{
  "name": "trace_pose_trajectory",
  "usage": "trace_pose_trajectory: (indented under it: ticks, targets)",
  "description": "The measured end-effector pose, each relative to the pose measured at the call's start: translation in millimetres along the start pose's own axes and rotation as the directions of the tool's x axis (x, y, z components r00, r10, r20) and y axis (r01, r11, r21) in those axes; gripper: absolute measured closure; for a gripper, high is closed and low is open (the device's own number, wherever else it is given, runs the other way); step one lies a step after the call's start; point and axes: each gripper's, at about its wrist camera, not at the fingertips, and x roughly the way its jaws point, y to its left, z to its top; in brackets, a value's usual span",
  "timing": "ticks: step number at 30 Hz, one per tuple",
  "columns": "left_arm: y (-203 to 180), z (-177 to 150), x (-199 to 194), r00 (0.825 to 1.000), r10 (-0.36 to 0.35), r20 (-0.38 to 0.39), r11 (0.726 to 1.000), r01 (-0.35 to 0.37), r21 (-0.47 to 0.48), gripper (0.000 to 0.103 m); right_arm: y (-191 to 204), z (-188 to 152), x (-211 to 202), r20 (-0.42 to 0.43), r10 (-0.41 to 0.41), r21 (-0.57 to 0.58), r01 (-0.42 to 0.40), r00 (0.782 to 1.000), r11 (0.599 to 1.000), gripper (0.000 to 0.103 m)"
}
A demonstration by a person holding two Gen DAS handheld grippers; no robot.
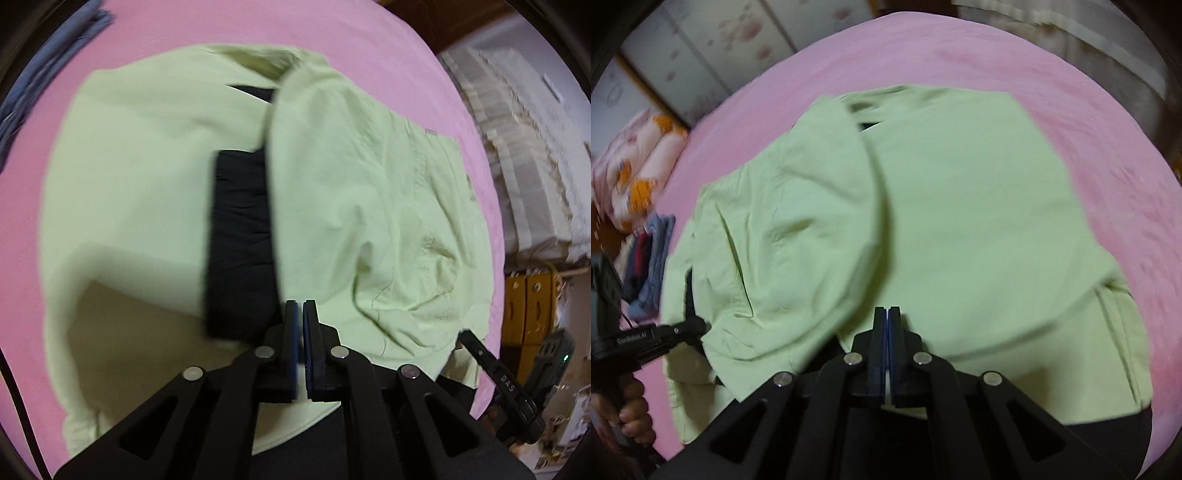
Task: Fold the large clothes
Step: 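Move both grippers to the black hem edge and grasp it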
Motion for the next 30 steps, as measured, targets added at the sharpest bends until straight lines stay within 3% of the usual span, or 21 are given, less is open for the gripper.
trace_pose_trajectory:
  ticks: [7,10,15,18,22,24,27,28,30]
  targets:
    - [18,-46,-49,0.986,0.109,0.123,0.994,-0.108,-0.018,0.094,-31,-37,-52,0.069,0.05,0.029,-0.052,0.996,0.998,0.103]
    - [15,-79,-64,0.974,0.167,0.154,0.986,-0.169,-0.001,0.091,-33,-61,-64,0.049,0.065,0.034,-0.067,0.997,0.997,0.103]
    - [0,-131,-92,0.951,0.24,0.197,0.967,-0.251,0.033,0.077,-25,-94,-81,-0.008,0.099,0.029,-0.099,0.995,0.995,0.1]
    - [-14,-164,-103,0.95,0.241,0.196,0.967,-0.253,0.036,0.064,-17,-121,-98,-0.039,0.124,0.001,-0.124,0.992,0.992,0.1]
    - [-29,-204,-113,0.95,0.237,0.205,0.968,-0.249,0.035,0.058,-9,-146,-117,-0.062,0.147,-0.032,-0.149,0.987,0.988,0.1]
    - [-34,-223,-114,0.951,0.241,0.194,0.967,-0.252,0.031,0.049,-9,-155,-123,-0.077,0.16,-0.035,-0.163,0.984,0.986,0.099]
    - [-40,-249,-115,0.957,0.237,0.167,0.97,-0.244,0.022,0.046,-10,-174,-134,-0.104,0.189,-0.029,-0.193,0.976,0.981,0.082]
    - [-41,-255,-116,0.959,0.235,0.156,0.97,-0.241,0.023,0.045,-11,-178,-136,-0.111,0.192,-0.03,-0.196,0.975,0.98,0.07]
    - [-45,-272,-118,0.963,0.235,0.134,0.97,-0.24,0.026,0.041,-10,-192,-143,-0.13,0.204,-0.041,-0.21,0.97,0.977,0.065]
